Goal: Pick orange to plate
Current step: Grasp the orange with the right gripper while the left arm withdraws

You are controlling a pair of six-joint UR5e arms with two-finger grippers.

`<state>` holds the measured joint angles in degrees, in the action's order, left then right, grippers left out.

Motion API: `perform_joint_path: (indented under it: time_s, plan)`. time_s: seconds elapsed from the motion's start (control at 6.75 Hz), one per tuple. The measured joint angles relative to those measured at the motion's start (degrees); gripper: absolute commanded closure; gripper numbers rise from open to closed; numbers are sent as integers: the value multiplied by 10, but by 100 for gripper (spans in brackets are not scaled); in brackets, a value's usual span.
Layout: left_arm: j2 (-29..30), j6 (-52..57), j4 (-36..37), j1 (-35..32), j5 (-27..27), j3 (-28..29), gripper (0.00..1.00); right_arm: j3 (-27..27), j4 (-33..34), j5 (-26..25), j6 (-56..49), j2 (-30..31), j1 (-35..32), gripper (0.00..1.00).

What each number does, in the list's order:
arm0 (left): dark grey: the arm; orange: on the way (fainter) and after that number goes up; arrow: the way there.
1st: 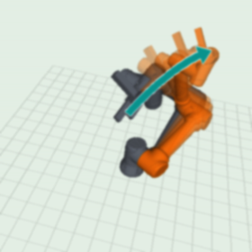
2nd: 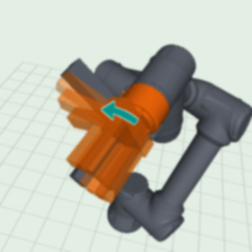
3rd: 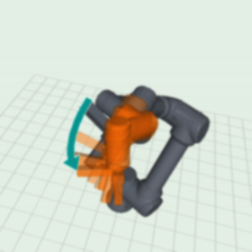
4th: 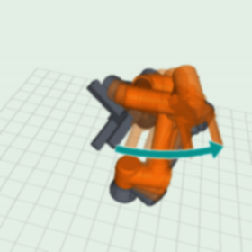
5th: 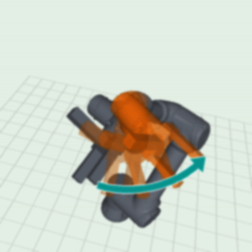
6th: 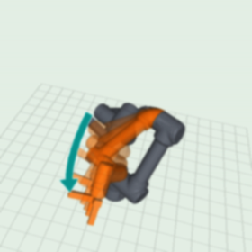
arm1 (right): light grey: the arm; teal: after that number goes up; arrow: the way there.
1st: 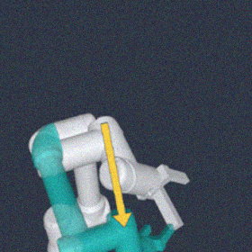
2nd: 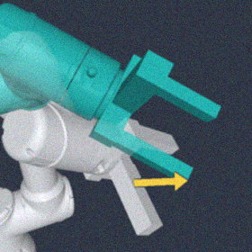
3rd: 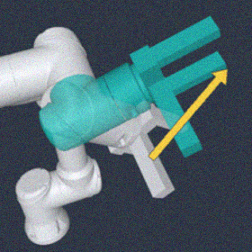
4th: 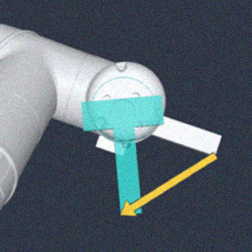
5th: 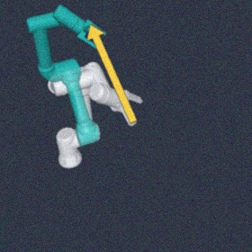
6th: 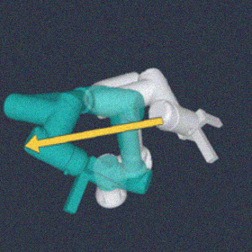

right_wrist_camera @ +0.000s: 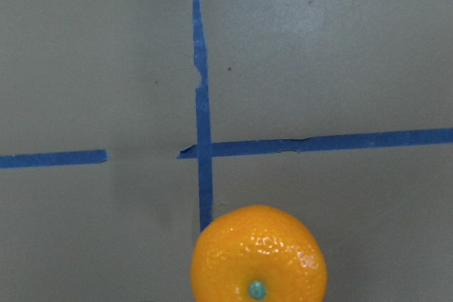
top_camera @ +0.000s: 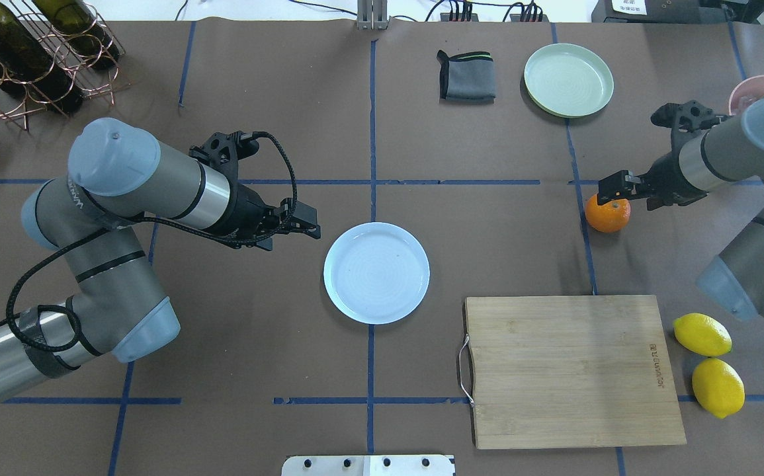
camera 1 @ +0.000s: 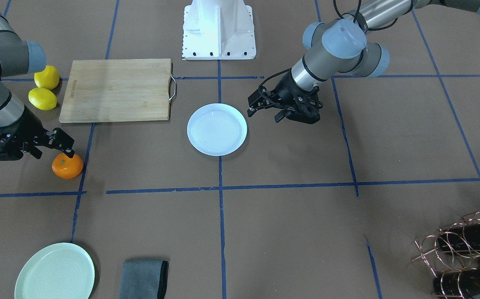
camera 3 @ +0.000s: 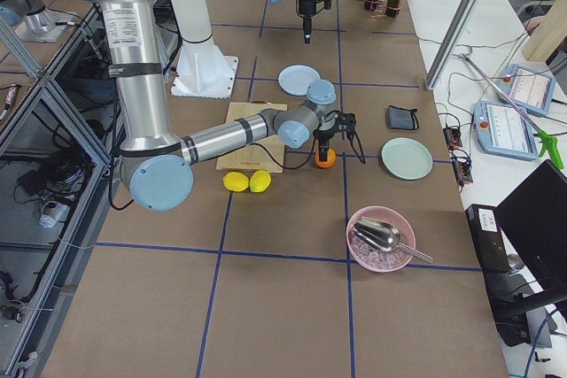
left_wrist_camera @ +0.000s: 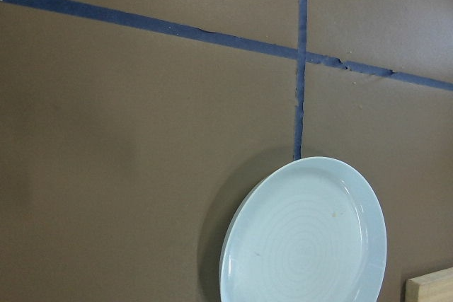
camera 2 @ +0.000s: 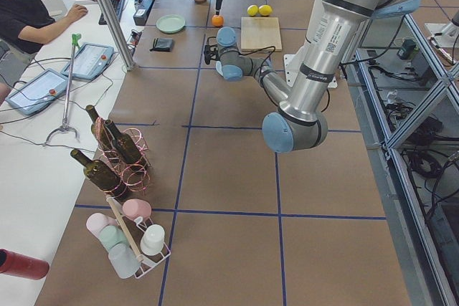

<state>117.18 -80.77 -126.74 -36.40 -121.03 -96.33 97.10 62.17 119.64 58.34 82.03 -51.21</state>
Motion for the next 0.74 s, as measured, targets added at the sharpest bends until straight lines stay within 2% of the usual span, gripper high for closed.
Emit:
perform_joint_path:
  time_s: [0.3, 0.74]
  plan:
    - [0, -5, 0, 0, 3, 0, 1, -9, 0, -28, 1, -7, 19, 0]
    - [-1, -9, 0, -2, 12, -4, 0, -33, -3, -42, -4, -11, 24, 0]
